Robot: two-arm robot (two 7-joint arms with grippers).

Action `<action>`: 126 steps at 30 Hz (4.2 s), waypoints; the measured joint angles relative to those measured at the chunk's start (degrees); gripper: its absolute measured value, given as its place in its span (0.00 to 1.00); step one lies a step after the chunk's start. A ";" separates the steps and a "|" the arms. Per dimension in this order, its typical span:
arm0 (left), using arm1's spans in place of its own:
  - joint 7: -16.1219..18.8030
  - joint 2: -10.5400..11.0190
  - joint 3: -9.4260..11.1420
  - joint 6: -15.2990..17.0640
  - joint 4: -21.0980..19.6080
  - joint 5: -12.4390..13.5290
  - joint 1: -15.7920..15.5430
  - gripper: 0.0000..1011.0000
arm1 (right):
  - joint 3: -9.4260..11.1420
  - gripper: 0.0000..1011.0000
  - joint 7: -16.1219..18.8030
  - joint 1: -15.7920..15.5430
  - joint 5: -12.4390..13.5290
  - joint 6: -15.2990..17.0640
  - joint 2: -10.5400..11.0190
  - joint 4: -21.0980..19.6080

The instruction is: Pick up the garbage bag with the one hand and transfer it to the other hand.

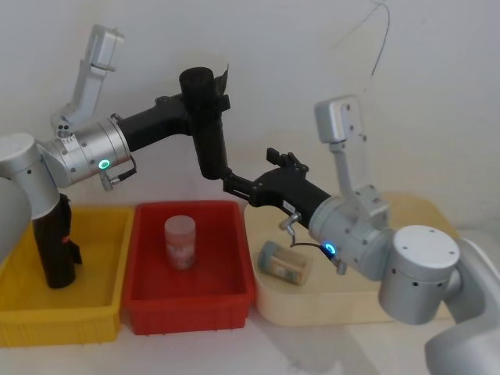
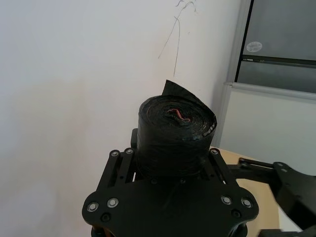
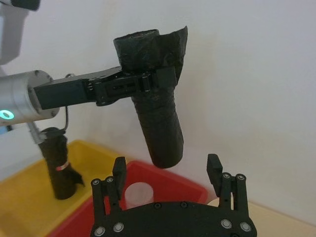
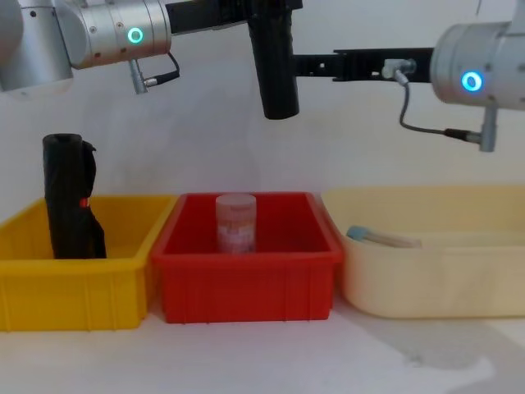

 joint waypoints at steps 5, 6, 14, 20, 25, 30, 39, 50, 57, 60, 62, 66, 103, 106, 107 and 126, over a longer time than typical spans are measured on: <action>0.00 -0.01 0.00 0.00 0.03 0.00 -0.01 0.47 | -1.16 0.99 -2.36 1.36 -2.37 -1.77 -1.31 2.74; 0.00 -0.01 -0.01 0.00 0.03 0.00 -0.02 0.47 | -1.45 0.99 -2.97 1.78 -2.98 -2.15 -1.69 3.54; 0.00 -0.01 -0.01 0.00 0.05 0.00 -0.02 0.47 | -2.45 0.99 -5.37 3.99 -5.23 -3.30 -3.76 7.07; 0.00 -0.01 0.00 0.00 0.05 0.00 -0.01 0.47 | -2.74 0.99 -6.39 5.41 -6.06 -3.11 -5.24 8.95; 0.01 -0.01 0.00 0.01 0.05 0.01 -0.01 0.47 | -2.79 0.99 -6.86 6.48 -6.32 -2.34 -6.49 10.02; 0.00 -0.01 -0.01 0.01 0.05 0.01 -0.01 0.47 | -2.79 0.99 -7.06 7.41 -6.44 -1.70 -7.50 10.95; 0.01 -0.01 -0.01 0.01 0.05 0.01 -0.01 0.47 | -3.05 0.99 -7.73 9.45 -7.36 -1.63 -9.26 13.84; 0.01 -0.01 -0.01 0.01 0.04 0.01 -0.01 0.47 | -3.90 0.99 -8.96 11.88 -9.45 -4.24 -11.08 19.03; 0.01 0.00 -0.01 0.01 0.04 0.01 -0.01 0.47 | -4.00 0.99 -9.38 13.17 -10.12 -5.50 -12.37 21.86; 0.01 0.00 -0.01 0.01 0.04 0.01 -0.01 0.47 | -3.99 0.99 -9.47 13.47 -10.26 -5.76 -12.66 22.42; 0.01 -0.01 0.00 0.01 0.04 0.01 -0.01 0.47 | -3.99 0.99 -9.51 13.71 -10.37 -5.93 -12.90 22.87; 0.01 -0.01 -0.01 0.01 0.04 0.01 -0.01 0.47 | -3.96 0.94 -9.61 14.08 -10.53 -6.23 -13.25 23.66; 0.01 0.00 -0.01 0.01 0.04 0.00 -0.01 0.47 | -3.90 0.51 -9.83 14.86 -10.90 -6.85 -14.02 25.24; 0.00 0.00 -0.01 0.01 0.04 0.00 -0.01 0.47 | -3.90 0.51 -9.82 14.87 -10.91 -6.87 -14.03 25.26; 0.00 0.00 -0.01 0.00 0.05 0.00 -0.01 0.47 | -3.90 0.51 -9.82 14.88 -10.90 -6.87 -14.03 25.27; -0.03 -0.01 0.01 0.01 0.04 0.01 -0.01 0.82 | -3.72 0.51 -9.90 14.81 -11.01 -7.06 -14.06 25.27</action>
